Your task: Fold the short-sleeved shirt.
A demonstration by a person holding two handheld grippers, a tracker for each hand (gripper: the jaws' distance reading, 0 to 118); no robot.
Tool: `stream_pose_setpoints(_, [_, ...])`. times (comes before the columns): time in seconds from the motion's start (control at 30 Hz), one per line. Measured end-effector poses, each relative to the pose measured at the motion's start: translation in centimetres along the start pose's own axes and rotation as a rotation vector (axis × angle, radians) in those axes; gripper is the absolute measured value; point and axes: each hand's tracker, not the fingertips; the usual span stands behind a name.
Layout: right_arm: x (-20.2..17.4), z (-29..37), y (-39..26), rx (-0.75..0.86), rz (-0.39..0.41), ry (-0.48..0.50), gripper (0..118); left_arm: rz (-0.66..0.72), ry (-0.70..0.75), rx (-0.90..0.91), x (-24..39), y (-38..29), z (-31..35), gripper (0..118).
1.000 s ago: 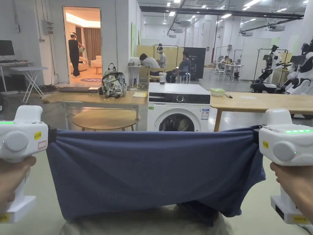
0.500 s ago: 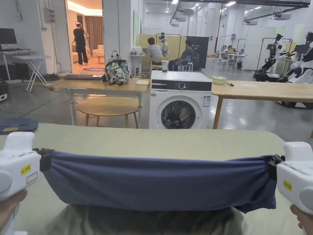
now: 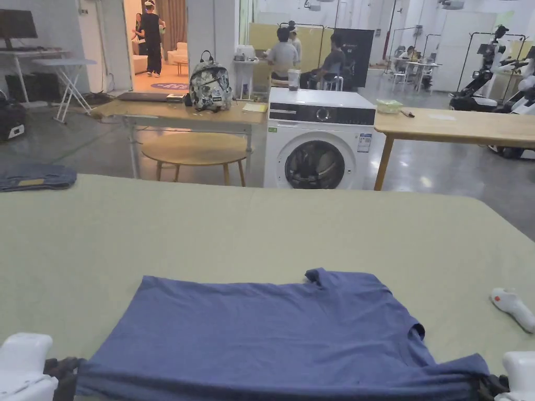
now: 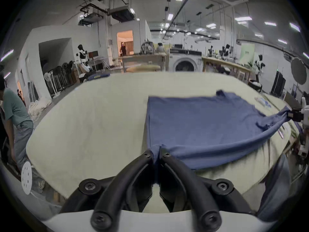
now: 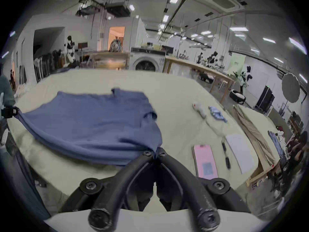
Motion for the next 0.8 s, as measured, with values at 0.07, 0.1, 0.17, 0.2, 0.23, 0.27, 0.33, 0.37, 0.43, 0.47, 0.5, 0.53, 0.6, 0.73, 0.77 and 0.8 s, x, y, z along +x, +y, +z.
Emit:
stream_pose_setpoints(0.07, [-0.5, -0.4, -1.8, -0.06, 0.016, 0.014, 0, -0.004, 0.003, -0.049, 0.0, -1.8, -0.9, 0])
stream_pose_setpoints(0.1, [-0.6, -0.8, -2.6, -0.088, 0.014, 0.015, 0, -0.012, 0.001, -0.07, 0.0, -2.5, -1.3, 0])
stream_pose_setpoints(0.17, [-0.5, -2.3, -4.4, -0.16, 0.02, 0.031, 0, -0.024, 0.004, -0.134, 0.0, -3.7, -2.7, 0])
stream_pose_setpoints(0.2, [-0.5, -3.0, -5.0, -0.188, 0.021, 0.031, 0, -0.028, -0.001, -0.159, -0.1, -4.4, -3.5, 0])
stream_pose_setpoints(0.23, [-0.6, -3.7, -5.6, -0.222, 0.03, 0.03, 0, -0.032, -0.002, -0.19, -0.2, -4.8, -4.3, 0])
stream_pose_setpoints(0.27, [-0.7, -4.5, -6.1, -0.243, 0.034, 0.03, 0, -0.039, 0.003, -0.205, -0.2, -5.2, -5.1, 0])
stream_pose_setpoints(0.33, [-0.3, -6.0, -7.0, -0.289, 0.041, 0.033, 0, -0.057, 0.011, -0.263, -0.1, -5.9, -6.2, 0])
stream_pose_setpoints(0.37, [-0.3, -6.6, -7.3, -0.31, 0.03, 0.039, 0, -0.078, 0.029, -0.283, 0.0, -6.2, -6.7, 0])
stream_pose_setpoints(0.43, [-0.4, -7.4, -7.7, -0.342, 0.016, 0.047, 1, -0.09, 0.027, -0.28, 0.3, -6.7, -7.4, 0])
stream_pose_setpoints(0.47, [-0.6, -7.6, -7.8, -0.332, 0.019, 0.043, 2, -0.093, 0.034, -0.271, 0.4, -7.0, -7.1, 0])
stream_pose_setpoints(0.5, [-0.9, -7.7, -7.9, -0.332, 0.025, 0.039, 5, -0.087, 0.037, -0.268, 0.3, -6.9, -7.1, 0])
stream_pose_setpoints(0.53, [-1.0, -7.7, -7.8, -0.33, 0.031, 0.033, 9, -0.079, 0.039, -0.269, 0.2, -6.8, -7.1, 2])
stream_pose_setpoints(0.6, [-1.0, -7.4, -7.6, -0.323, 0.043, 0.019, 23, -0.065, 0.039, -0.273, 0.1, -6.5, -6.8, 8])
stream_pose_setpoints(0.73, [-0.5, -5.8, -5.8, -0.26, 0.036, -0.06, 69, 0.027, 0.062, -0.238, -0.3, -5.2, -5.5, 53])
stream_pose_setpoints(0.77, [-0.3, -5.2, -5.0, -0.211, 0.014, -0.047, 69, 0.062, 0.041, -0.203, -0.4, -4.7, -4.9, 62])
stream_pose_setpoints(0.8, [-0.3, -4.8, -4.3, -0.18, 0.001, -0.04, 69, 0.092, 0.013, -0.157, -0.5, -4.1, -4.4, 63])
